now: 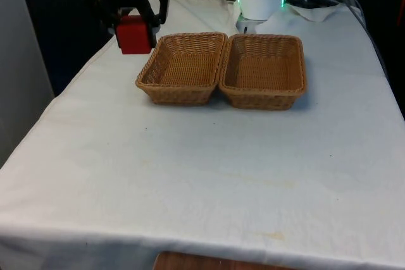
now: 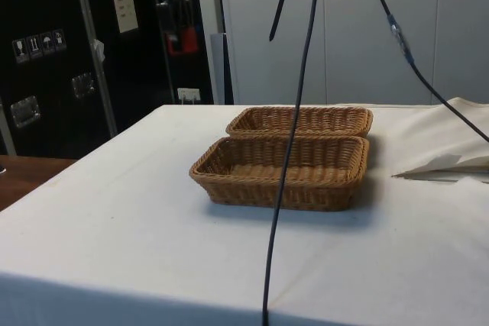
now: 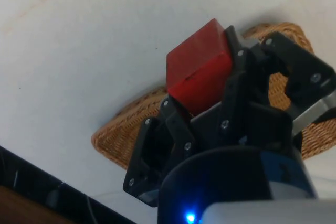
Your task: Pick up the red cube and place it into the right basket.
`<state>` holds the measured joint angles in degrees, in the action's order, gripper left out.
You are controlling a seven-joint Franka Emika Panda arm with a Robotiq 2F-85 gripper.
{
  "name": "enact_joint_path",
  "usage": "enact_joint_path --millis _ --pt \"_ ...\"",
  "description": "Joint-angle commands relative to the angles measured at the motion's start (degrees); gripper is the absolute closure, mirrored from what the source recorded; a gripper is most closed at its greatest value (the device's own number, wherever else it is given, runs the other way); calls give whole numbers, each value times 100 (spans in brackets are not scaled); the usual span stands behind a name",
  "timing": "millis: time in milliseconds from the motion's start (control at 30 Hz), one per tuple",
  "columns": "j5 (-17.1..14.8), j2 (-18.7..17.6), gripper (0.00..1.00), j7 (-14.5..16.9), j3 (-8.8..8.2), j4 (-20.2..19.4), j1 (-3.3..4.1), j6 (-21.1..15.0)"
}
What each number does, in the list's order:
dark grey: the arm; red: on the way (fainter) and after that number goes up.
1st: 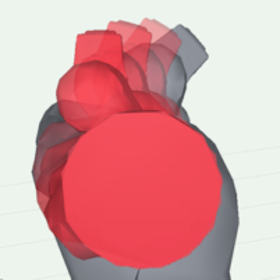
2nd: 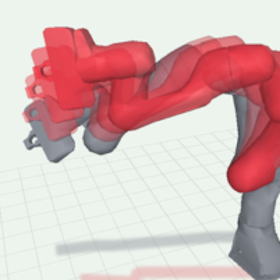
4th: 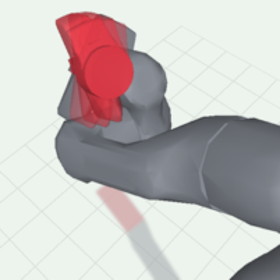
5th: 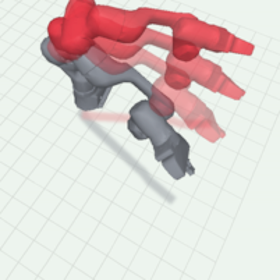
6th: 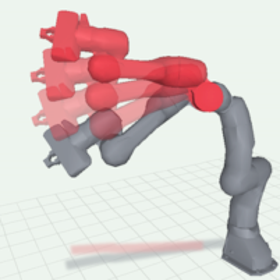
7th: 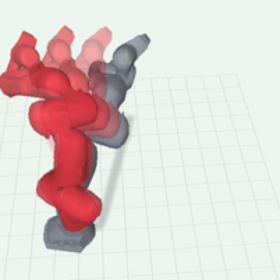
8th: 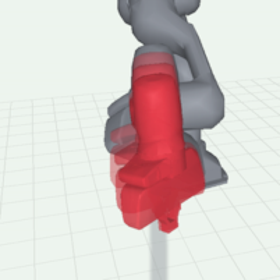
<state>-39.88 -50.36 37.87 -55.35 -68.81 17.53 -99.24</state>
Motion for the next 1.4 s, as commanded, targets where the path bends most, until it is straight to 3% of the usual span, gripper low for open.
enact_joint_path --millis 0,167,200,233,467,500,533,833,867,900,1133,1167,1200,1367 --pt "74 80 98 34 -103 -206 132 -155" --pt "292 80 98 -17 -103 -269 201 -229" --pt "218 0 98 -46 -6 -63 63 -69" --pt "327 80 98 -29 -109 -281 212 -241" --pt "510 120 98 -120 -115 -309 292 -258" --pt "453 6 98 -149 -17 -92 155 -115" --pt "516 132 98 -132 -115 -309 304 -252" --pt "498 235 98 -327 -103 -327 447 -223" --pt "476 109 98 -355 -29 -97 315 -92" --pt "493 241 98 -350 -97 -327 464 -229" --pt "487 292 98 -533 -63 -355 584 -252" --pt "476 160 98 -573 6 -120 453 -97" --pt "481 292 98 -550 -63 -361 596 -252" --pt "470 309 98 -665 -46 -361 682 -264"
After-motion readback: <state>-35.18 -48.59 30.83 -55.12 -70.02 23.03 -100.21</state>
